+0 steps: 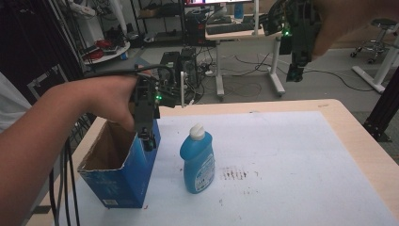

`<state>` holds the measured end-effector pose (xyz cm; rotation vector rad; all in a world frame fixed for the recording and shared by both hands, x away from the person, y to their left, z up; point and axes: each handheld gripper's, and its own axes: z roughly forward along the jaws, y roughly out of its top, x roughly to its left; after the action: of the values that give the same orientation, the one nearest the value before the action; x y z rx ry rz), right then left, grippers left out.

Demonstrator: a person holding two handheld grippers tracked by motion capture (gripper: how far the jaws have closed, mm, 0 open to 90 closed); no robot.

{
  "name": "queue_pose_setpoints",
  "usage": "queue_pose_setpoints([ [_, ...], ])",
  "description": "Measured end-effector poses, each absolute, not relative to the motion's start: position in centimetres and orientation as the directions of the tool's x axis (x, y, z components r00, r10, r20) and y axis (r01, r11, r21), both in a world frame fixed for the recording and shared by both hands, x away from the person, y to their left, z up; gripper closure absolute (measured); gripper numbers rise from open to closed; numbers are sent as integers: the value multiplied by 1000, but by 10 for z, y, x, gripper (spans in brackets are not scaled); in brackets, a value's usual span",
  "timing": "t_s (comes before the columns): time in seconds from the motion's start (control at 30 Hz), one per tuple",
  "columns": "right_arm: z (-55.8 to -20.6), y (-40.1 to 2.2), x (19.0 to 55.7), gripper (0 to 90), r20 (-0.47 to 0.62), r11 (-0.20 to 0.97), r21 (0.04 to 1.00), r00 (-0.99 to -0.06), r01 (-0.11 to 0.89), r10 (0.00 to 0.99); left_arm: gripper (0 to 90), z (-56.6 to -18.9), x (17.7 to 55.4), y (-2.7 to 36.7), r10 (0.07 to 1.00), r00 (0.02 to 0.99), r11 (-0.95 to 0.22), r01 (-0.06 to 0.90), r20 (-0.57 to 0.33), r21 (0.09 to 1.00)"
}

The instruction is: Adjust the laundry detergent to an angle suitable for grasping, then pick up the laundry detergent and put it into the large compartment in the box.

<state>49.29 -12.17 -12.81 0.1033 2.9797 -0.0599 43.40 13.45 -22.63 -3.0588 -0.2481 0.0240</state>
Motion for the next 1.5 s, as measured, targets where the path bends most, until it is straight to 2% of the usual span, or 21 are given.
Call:
queue_pose_setpoints([
  [0.43, -135, -122, 488, 23, -162, 996, -58, -985, 73, 63, 17, -230, 433, 133, 165, 986, -984, 163, -15, -77],
  [1.5, -136, -120, 497, 23, -161, 997, -46, -986, 58, 50, 17, -228, 429, 140, 181, 983, -982, 180, -13, -65],
])
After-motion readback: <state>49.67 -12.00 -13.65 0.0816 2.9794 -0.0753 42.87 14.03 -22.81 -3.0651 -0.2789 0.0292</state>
